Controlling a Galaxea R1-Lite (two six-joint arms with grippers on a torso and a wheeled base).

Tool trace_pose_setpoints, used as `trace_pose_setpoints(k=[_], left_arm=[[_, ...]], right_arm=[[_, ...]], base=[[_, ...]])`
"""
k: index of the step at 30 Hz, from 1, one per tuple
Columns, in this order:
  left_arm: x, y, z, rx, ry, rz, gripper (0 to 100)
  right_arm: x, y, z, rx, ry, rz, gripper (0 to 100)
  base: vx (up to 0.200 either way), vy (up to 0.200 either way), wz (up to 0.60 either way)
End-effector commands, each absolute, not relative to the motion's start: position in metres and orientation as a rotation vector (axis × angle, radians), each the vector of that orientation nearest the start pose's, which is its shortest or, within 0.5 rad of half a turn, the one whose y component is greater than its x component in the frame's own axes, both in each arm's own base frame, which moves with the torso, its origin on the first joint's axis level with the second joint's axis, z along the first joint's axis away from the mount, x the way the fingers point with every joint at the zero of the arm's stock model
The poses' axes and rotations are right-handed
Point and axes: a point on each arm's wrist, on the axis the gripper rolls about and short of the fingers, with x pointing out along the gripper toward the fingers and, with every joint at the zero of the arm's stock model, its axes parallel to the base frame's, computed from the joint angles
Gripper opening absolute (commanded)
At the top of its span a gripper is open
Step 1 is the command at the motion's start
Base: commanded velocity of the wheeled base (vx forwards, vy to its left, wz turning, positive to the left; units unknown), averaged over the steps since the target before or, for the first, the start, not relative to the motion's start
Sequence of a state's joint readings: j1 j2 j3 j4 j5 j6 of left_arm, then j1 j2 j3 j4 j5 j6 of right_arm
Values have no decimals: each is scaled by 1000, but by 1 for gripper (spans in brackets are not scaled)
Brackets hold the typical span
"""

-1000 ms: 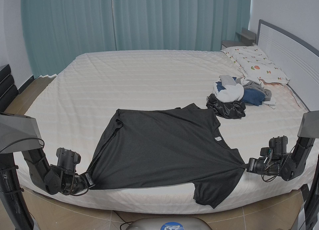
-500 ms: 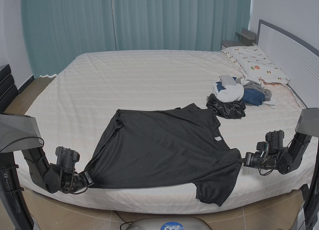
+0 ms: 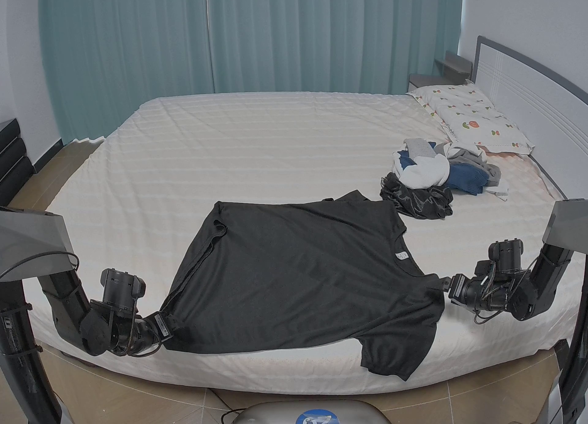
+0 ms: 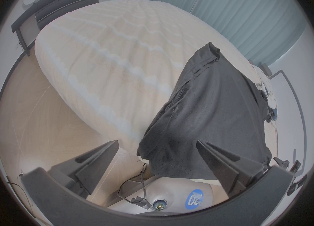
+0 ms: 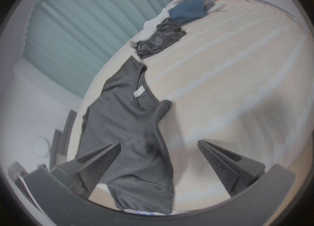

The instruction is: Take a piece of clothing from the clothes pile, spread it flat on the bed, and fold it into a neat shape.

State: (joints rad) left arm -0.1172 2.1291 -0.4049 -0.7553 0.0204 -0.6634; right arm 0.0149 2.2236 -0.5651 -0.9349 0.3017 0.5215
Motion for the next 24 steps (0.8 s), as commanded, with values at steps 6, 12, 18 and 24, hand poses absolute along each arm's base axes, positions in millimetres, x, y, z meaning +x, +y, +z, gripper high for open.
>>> trace_pose_setpoints(k=[6, 12, 18, 24], left_arm=[[272, -28, 15, -682, 845, 197, 100], [281, -23, 18, -764, 828, 192, 100], [287, -24, 21, -831, 821, 172, 100], [300, -26, 30, -854, 766, 161, 100]], right_arm=[[327, 21, 22, 836, 686, 89, 100], [328, 22, 22, 956, 654, 81, 100], [327, 25, 16, 959, 676, 85, 100], [324, 24, 15, 959, 684, 81, 100]], base=[[0, 0, 0], [133, 0, 0], [200, 0, 0], [67, 0, 0]])
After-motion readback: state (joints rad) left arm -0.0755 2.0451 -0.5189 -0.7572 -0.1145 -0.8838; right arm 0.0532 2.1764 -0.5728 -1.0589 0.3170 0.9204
